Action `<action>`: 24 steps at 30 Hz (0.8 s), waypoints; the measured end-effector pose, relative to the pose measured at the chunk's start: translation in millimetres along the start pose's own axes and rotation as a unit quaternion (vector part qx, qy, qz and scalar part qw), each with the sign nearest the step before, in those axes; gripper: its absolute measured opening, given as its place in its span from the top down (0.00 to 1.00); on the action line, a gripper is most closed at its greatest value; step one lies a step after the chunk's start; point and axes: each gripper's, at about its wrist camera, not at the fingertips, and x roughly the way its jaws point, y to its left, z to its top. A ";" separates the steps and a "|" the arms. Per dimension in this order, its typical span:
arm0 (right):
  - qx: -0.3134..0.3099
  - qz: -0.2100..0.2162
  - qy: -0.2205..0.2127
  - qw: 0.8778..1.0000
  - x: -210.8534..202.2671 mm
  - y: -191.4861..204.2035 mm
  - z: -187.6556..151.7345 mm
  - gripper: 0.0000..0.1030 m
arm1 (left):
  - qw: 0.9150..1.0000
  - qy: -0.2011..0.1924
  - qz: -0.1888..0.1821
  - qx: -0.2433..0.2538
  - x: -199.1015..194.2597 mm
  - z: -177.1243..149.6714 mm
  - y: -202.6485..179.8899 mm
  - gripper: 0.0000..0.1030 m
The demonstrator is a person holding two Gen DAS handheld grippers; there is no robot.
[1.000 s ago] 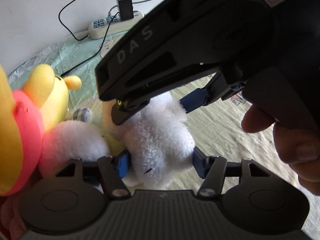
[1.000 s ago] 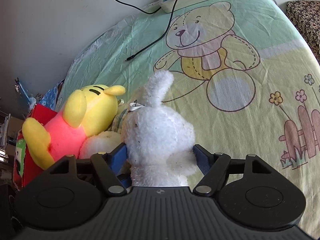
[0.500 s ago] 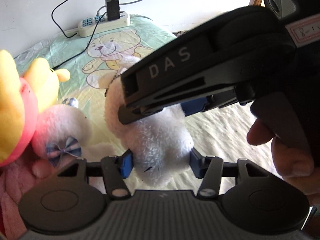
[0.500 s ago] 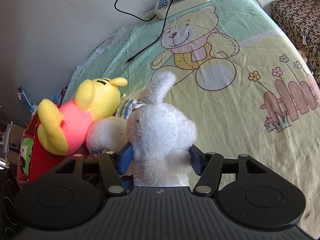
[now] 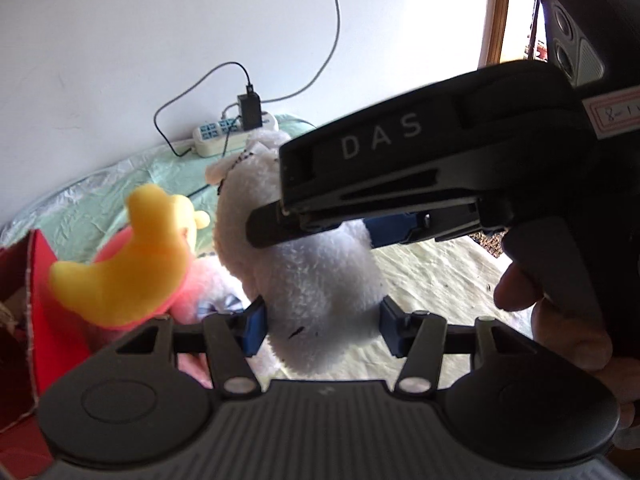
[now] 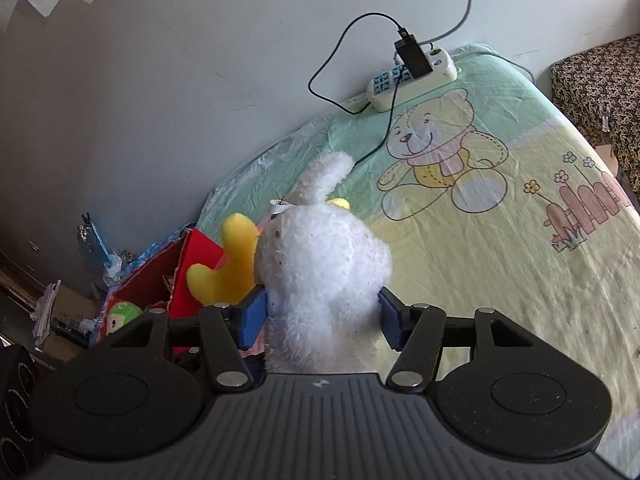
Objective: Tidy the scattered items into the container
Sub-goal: 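Carry the white bunny into the red box and open both grippers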
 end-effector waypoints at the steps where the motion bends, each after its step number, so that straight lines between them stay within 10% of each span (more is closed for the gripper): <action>1: -0.005 0.008 -0.006 1.000 0.6 10.2 -2.3 0.41 | 1.000 -0.007 0.005 -0.003 -9.6 -0.7 6.7 0.46; 14: -0.082 0.101 -0.025 0.991 43.7 135.0 -20.5 0.42 | 0.993 -0.060 0.098 -0.026 -107.2 -26.1 98.3 0.44; 24: -0.087 0.083 0.021 0.993 113.3 192.4 -23.6 0.43 | 0.992 -0.026 0.101 -0.064 -110.2 -37.7 181.1 0.39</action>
